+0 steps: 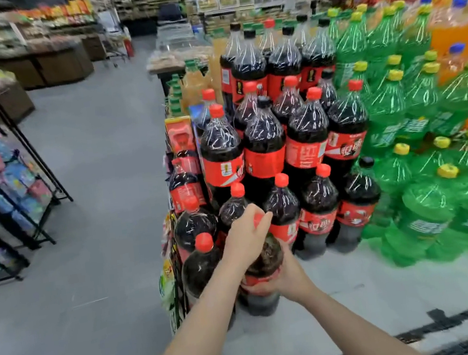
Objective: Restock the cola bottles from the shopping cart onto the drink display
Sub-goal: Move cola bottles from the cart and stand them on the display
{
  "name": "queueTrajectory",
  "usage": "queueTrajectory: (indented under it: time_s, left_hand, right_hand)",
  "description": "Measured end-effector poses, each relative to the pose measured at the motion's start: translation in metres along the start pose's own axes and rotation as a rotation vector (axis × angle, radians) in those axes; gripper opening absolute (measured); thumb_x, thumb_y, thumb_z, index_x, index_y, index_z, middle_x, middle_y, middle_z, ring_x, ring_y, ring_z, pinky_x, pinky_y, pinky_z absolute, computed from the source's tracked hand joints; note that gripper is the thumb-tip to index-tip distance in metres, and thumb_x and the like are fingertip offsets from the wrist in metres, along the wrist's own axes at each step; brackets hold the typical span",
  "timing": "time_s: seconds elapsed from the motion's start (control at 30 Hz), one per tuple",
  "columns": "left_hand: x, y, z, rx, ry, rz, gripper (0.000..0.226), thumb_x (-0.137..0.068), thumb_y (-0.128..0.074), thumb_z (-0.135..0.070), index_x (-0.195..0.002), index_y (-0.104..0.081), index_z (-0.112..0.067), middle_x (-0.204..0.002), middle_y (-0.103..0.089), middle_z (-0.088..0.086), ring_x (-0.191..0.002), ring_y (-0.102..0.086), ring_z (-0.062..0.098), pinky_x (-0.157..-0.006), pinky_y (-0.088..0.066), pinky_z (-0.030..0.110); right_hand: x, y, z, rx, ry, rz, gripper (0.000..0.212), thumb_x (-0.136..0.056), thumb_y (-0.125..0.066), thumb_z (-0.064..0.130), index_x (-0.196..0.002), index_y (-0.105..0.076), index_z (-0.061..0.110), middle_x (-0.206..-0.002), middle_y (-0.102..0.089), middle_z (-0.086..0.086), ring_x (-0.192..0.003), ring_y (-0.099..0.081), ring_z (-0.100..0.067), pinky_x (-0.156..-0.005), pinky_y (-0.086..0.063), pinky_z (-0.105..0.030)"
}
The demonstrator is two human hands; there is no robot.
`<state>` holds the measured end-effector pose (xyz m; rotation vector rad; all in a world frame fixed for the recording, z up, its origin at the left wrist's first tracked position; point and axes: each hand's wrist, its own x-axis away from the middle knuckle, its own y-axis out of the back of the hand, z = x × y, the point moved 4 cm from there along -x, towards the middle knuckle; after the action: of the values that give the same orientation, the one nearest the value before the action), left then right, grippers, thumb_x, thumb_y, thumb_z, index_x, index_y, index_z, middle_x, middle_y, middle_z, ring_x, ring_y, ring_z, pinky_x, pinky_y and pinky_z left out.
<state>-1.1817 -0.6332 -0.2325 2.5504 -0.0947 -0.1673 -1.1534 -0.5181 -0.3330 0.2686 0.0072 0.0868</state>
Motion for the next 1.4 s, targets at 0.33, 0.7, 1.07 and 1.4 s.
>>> queueTrajectory:
  time_s: [0.33,0.7,1.07,1.4]
  left_hand:
    - [0.0,0.003,-0.007,-0.034,-0.021,0.046,0.017,-0.091,-0.052,-0.041,-0.098,-0.054,-0.026,-0.09,-0.064,-0.001,-0.086,-0.059,0.015,-0.084,-0.049,0.038]
    - [0.045,0.087,0.02,-0.054,-0.11,-0.128,0.045,-0.071,-0.076,-0.045,-0.108,-0.05,-0.044,-0.104,-0.06,-0.02,-0.103,-0.057,-0.001,-0.093,-0.047,0.029]
    - [0.074,0.058,0.088,0.05,0.008,-0.29,0.079,-0.053,-0.076,-0.051,-0.124,-0.042,-0.042,-0.123,-0.049,-0.011,-0.116,-0.047,0.005,-0.101,-0.037,0.027]
    - [0.07,0.06,0.095,0.037,-0.005,-0.273,0.081,-0.054,-0.077,-0.053,-0.126,-0.043,-0.037,-0.123,-0.047,-0.013,-0.118,-0.045,0.005,-0.101,-0.036,0.027]
  right_hand:
    - [-0.006,0.011,0.013,0.047,0.002,0.092,0.106,-0.042,-0.092,0.021,-0.133,-0.037,0.02,-0.129,-0.055,0.007,-0.118,-0.053,-0.002,-0.097,-0.047,-0.026]
    - [-0.009,0.01,0.034,0.169,0.033,0.118,0.129,-0.036,-0.091,0.042,-0.144,-0.024,0.021,-0.139,-0.044,0.006,-0.127,-0.044,-0.008,-0.106,-0.038,-0.027]
    - [0.002,-0.001,0.037,0.213,0.002,-0.112,0.103,-0.033,-0.083,0.05,-0.125,-0.037,0.036,-0.123,-0.051,0.01,-0.113,-0.051,-0.011,-0.098,-0.044,-0.035]
    - [0.005,-0.01,0.036,0.208,0.017,-0.168,0.107,-0.039,-0.088,0.043,-0.13,-0.035,0.028,-0.126,-0.044,0.005,-0.116,-0.046,-0.011,-0.098,-0.039,-0.028]
